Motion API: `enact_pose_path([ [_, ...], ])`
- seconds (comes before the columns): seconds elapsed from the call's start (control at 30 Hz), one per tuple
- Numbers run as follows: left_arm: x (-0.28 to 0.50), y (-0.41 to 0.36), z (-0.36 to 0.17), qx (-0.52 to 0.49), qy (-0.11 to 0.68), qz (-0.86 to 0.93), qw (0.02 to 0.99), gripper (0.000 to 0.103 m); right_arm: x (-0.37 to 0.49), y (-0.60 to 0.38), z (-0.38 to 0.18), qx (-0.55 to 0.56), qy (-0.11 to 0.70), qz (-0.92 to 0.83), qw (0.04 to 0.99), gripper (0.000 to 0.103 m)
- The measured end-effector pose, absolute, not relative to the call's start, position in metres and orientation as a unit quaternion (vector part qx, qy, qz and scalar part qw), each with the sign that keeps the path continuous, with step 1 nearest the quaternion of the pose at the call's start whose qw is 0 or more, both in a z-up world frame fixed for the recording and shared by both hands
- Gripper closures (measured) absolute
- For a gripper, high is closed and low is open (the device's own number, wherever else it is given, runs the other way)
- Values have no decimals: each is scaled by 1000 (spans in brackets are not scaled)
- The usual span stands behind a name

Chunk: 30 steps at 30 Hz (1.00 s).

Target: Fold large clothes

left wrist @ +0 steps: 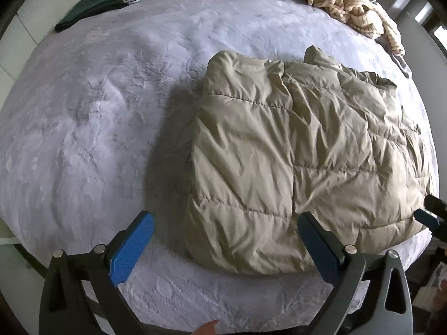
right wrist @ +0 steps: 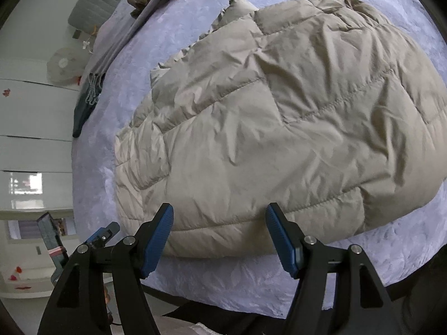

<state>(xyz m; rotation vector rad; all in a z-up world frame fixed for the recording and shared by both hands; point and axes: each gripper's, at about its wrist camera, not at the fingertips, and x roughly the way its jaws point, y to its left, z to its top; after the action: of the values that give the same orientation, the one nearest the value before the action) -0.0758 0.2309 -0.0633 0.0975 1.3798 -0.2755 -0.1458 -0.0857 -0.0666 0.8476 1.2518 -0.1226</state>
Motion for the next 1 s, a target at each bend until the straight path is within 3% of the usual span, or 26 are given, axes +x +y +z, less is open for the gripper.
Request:
enact_pose_path([
  [0.03,-75,230,-64,45,635,-127,761,0,-143,-84,-66,380,569,-57,727,17],
  [0.17,-69,229,-69,50,639,-133,756,0,-134,-77,-66,363,572,-63,733,17],
  [0.23,-66,230,-72,50,642,-133,753,0,-127,-71,-68,356,574,-62,735,0],
  [0.67,-37,269,-95,-38,658,-180,730,0,-99,-50,-91,336,609,-51,716,0],
  [1.0,-9,282,-157,-137,711,-304,619,0,-97,-51,-101,336,618,-62,708,0],
])
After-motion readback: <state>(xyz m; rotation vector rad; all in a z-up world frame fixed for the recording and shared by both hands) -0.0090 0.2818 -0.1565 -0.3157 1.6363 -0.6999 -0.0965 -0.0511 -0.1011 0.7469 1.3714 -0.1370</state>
